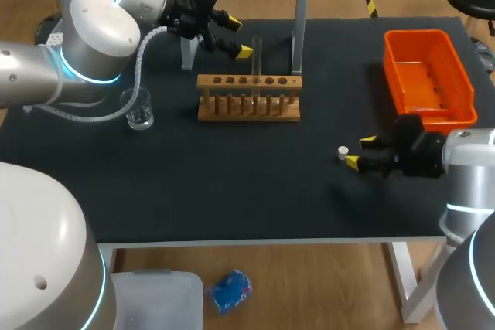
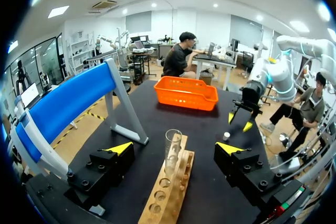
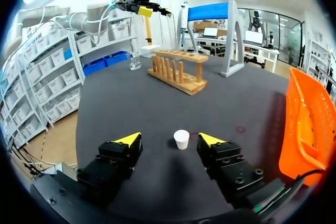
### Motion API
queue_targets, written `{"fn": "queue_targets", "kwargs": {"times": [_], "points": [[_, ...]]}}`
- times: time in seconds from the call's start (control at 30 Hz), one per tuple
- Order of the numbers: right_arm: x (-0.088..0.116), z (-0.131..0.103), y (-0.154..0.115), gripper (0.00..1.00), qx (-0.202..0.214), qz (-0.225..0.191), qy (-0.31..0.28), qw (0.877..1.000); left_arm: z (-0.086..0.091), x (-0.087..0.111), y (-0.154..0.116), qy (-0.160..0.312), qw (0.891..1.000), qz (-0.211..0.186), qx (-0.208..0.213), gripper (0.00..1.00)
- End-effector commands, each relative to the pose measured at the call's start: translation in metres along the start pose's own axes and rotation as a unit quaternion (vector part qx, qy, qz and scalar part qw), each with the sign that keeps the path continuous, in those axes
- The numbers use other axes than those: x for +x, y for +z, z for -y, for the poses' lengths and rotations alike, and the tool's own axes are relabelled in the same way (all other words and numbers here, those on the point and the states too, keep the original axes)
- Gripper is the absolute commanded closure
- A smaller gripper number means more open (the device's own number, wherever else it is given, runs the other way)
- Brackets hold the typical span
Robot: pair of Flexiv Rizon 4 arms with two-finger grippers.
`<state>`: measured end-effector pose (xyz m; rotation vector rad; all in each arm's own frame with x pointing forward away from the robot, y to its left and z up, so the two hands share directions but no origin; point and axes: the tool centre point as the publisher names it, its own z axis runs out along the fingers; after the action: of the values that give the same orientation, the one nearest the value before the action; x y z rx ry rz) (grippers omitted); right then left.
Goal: Invert the test tube, pick up the pipette, mount the tip to pipette, aspirate from beaker and dispense into the tube, eject the tip, return the pipette, and cap with the stopper.
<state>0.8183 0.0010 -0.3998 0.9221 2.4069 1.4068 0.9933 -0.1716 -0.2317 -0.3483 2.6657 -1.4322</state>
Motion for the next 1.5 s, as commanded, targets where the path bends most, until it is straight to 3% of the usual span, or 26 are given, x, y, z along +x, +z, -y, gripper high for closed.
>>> {"fn": "queue_targets", "kwargs": {"times": [0.03,0.2,1.5], "points": [[-0.001,0.002,0.011,0.51,0.004,0.001,0.002,1.000,0.001,-0.001,-0.001,-0.001,1.000,-0.002,-0.002,0.00],[-0.002,0.003,0.017,0.44,0.008,-0.002,0.004,1.000,0.001,-0.001,-0.001,-0.001,1.000,-0.002,-0.002,0.00],[-0.019,0.001,0.045,0.51,0.036,-0.006,0.004,0.999,0.001,-0.001,-0.001,-0.001,1.000,-0.002,-0.002,0.00]]}}
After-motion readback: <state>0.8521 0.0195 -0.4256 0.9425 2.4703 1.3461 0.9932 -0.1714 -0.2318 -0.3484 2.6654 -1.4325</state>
